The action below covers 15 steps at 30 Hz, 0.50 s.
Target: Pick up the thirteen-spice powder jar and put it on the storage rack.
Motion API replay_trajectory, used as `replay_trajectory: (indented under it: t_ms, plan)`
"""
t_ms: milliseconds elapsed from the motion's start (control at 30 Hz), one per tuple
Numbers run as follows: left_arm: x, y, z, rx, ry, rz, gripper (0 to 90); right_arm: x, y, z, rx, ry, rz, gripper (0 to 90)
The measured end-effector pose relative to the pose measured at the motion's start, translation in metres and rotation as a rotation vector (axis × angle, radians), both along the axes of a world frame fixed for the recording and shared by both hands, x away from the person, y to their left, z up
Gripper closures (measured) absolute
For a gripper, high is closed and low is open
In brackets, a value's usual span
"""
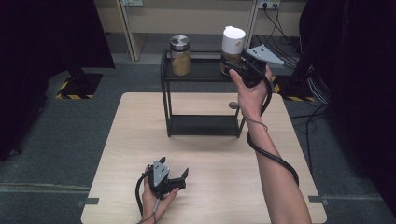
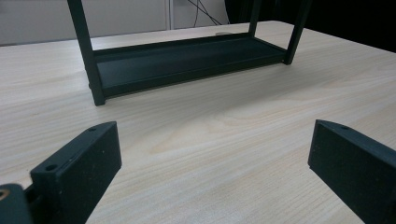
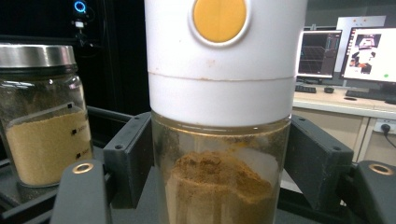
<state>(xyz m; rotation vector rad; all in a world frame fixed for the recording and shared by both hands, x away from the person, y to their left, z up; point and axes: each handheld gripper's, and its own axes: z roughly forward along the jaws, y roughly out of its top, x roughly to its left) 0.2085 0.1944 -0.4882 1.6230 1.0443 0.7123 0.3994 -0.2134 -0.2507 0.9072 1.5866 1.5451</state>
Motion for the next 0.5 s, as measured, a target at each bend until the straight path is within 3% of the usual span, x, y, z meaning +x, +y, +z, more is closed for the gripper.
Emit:
replay_trajectory:
  t_ms: [267, 500]
  plan:
    - [0.0000, 0.0002, -0.0001, -0.002, 0.000, 0.000, 1.9, 0.0002, 0.0008, 0.0004, 0.002, 0.002, -0.001, 28.4]
    - [-0.0004, 0.0001, -0.0005, -0.003, -0.002, 0.001, 1.9, -0.0025, 0.0044, 0.0036, 0.001, 0.006, -0.001, 15.9]
